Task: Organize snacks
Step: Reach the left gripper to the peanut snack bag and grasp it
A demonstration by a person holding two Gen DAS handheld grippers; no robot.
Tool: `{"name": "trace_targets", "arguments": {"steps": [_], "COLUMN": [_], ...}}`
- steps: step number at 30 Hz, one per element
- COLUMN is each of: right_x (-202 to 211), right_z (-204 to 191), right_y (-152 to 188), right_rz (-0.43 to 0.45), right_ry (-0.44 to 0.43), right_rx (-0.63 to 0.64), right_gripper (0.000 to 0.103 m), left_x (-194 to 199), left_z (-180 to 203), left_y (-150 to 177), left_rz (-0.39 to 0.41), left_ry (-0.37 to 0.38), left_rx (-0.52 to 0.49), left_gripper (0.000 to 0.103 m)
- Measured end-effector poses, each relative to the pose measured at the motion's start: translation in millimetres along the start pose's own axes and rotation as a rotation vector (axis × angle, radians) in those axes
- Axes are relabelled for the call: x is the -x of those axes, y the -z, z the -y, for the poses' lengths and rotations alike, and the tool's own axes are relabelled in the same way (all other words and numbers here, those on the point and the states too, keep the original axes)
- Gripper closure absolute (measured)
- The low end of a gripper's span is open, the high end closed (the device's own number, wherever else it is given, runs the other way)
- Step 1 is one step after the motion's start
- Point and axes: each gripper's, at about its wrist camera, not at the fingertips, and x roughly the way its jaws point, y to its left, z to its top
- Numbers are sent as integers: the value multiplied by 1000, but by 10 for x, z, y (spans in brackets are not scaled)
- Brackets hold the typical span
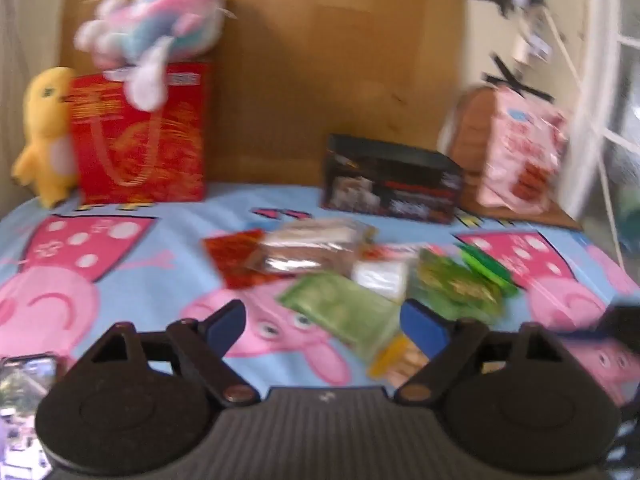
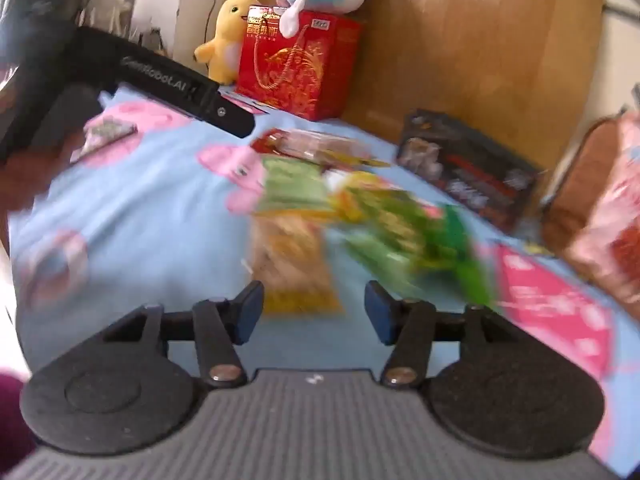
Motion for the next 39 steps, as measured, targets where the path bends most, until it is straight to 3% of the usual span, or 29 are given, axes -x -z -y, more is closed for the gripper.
{"name": "trace_targets", "arguments": {"steps": [2,4,5,7,8,10,14,16,18,21,25,29,32,35,37,39], "right_x": [204,327,385,454,434,337,29,-50,-149,-143,-46,36,2,-33,0,78], "right_z": [106,195,260,327,317,190,-75,-62,-61,-40,-12,57,126,322,419,418], "right_y": [110,174,186,196,197,200,150,163,152,138,178,151,149,201,224,236], "right_rz": [22,27,28,53,57,73,68,40,28,43,57,83,75,53,56,85], "right_ry": [137,249,253,175,96,16,7,-28,-52,-89,-98,-91,-48,49,53,17], "right_rx": [65,63,6,-163,-251,-304,-283,-329,-363,-402,-418,-407,-375,-398,-410,-416], "right_gripper": [17,17,17,17,18,23,37,39,45,57,62,67,74,71,68,45], "left_x": [-70,-149,-191,-283,-388,-432,-474,-445,-475,-389,-246,-224,-216,-357,-445,-518], "left_z": [142,281,332,377,422,428,401,435,413,481,548,655,572,457,408,407], "left_y": [0,-1,-6,-21,-6,-20,36,79,115,220,234,194,102,57,57,73], "left_rz": [-33,-56,-62,-82,-84,-162,-196,-207,-266,-237,-248,-216,-164,-206,-249,-265], "left_ry": [54,74,72,80,84,117,151,160,178,172,274,269,216,219,254,244], "left_rx": [-32,-69,-87,-112,-131,-104,-84,-75,-75,-93,-58,-92,-83,-64,-37,-52], "left_gripper": [16,16,16,17,19,29,27,34,37,38,55,56,38,35,36,36]}}
